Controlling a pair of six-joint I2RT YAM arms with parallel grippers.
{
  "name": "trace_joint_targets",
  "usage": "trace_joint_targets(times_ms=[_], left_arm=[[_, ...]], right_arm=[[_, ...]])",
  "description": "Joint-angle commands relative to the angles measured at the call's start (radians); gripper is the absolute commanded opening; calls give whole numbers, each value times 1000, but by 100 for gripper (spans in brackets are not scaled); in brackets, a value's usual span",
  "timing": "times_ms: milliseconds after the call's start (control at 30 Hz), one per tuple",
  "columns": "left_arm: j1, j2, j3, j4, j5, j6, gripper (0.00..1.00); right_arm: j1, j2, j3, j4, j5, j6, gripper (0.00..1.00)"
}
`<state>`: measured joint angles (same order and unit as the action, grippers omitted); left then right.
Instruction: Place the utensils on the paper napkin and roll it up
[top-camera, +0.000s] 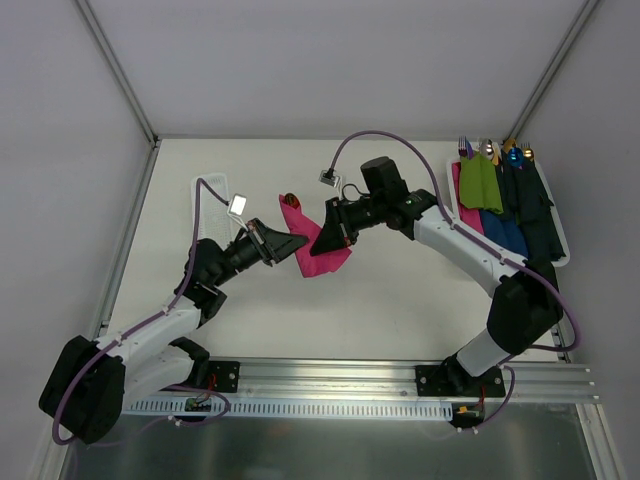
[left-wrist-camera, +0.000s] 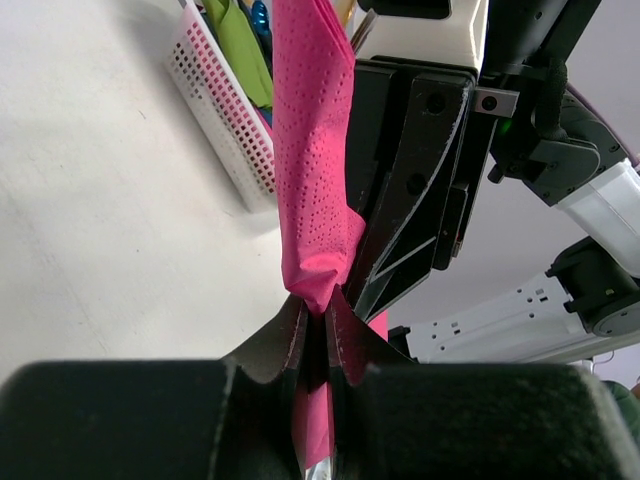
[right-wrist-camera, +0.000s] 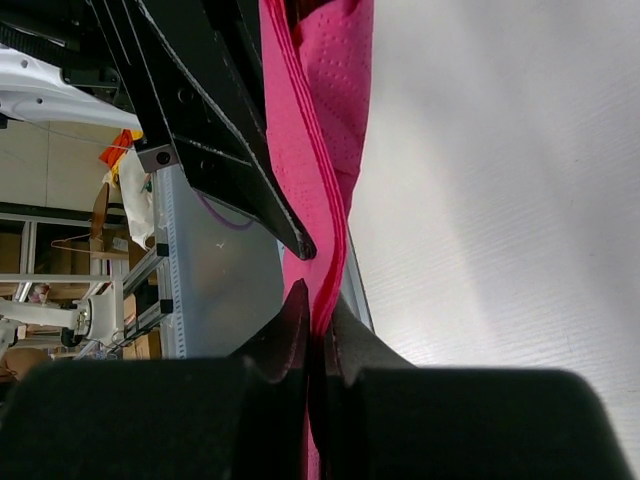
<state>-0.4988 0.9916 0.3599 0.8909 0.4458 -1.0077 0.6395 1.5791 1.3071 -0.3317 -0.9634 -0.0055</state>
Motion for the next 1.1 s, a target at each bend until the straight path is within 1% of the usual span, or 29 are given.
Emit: trace_joint_targets(times_ms=[0, 33, 167, 267, 400, 600, 1067], left_arm=[[-7, -44, 54, 53, 13, 4, 4], [-7, -48, 66, 31, 13, 17, 12], [-7, -79, 96, -76, -4, 55, 27], [-7, -76, 114, -96, -6, 70, 36], [-7, -42, 134, -78, 22, 60, 39], [-7, -25, 142, -75, 13, 63, 43], [-7, -27, 140, -142, -16, 77, 46]], right_arm=[[-1, -24, 12, -3, -34, -39, 0], [2, -28, 5, -1, -35, -40, 0], [8, -53, -11, 0, -43, -59, 0], [15, -60, -20, -3, -38, -65, 0], [20, -57, -20, 2, -54, -62, 0], [31, -76, -20, 3, -66, -63, 0], [35, -100, -40, 42, -81, -47, 0]])
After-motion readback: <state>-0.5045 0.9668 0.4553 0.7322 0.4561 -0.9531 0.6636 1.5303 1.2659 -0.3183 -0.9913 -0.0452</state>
